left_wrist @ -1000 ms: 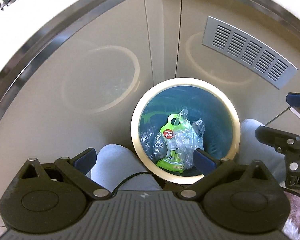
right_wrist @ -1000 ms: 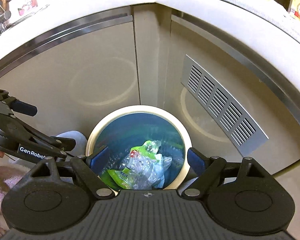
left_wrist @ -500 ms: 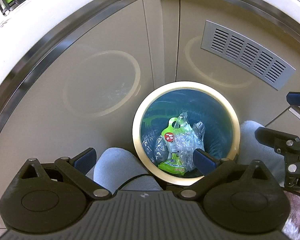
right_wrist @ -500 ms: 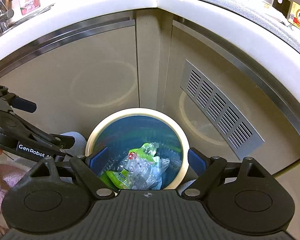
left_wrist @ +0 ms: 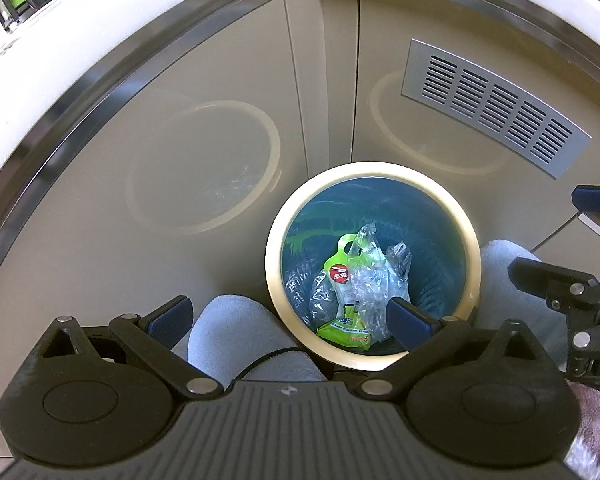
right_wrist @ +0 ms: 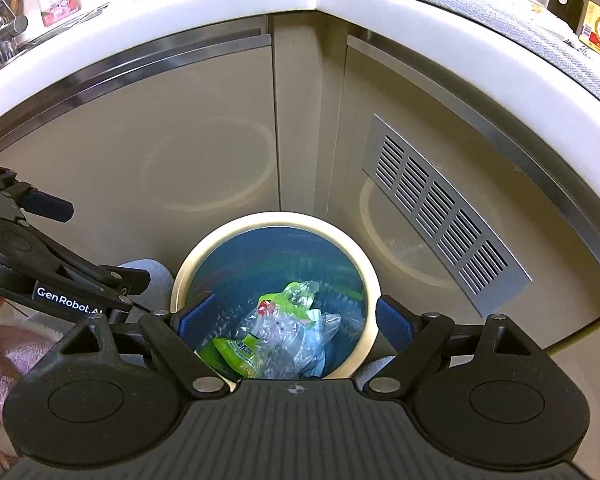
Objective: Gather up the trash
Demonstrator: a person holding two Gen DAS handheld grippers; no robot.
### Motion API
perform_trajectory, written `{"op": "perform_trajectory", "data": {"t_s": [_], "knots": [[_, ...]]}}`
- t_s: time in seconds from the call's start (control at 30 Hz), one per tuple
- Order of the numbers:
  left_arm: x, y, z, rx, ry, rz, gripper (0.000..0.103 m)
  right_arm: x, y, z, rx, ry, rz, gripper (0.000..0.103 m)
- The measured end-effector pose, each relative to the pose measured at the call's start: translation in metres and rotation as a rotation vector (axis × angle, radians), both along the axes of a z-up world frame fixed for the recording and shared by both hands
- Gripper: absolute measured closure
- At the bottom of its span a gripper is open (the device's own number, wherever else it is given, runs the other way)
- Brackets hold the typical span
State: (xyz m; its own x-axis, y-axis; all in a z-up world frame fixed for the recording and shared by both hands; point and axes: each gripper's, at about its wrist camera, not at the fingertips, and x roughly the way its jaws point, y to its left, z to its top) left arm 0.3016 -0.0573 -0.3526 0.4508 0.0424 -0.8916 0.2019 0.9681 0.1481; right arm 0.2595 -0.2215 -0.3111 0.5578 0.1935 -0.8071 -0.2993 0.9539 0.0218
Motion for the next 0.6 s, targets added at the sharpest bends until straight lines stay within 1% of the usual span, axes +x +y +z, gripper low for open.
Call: {"op": "perform_trajectory", "data": {"t_s": [0.6], "knots": [[-0.0001,0.0014,0.0007,0.009,0.001,-0.003,0.0,0.0011,0.0002,-0.0045,0.006,0.016,0.009,0.013]]}}
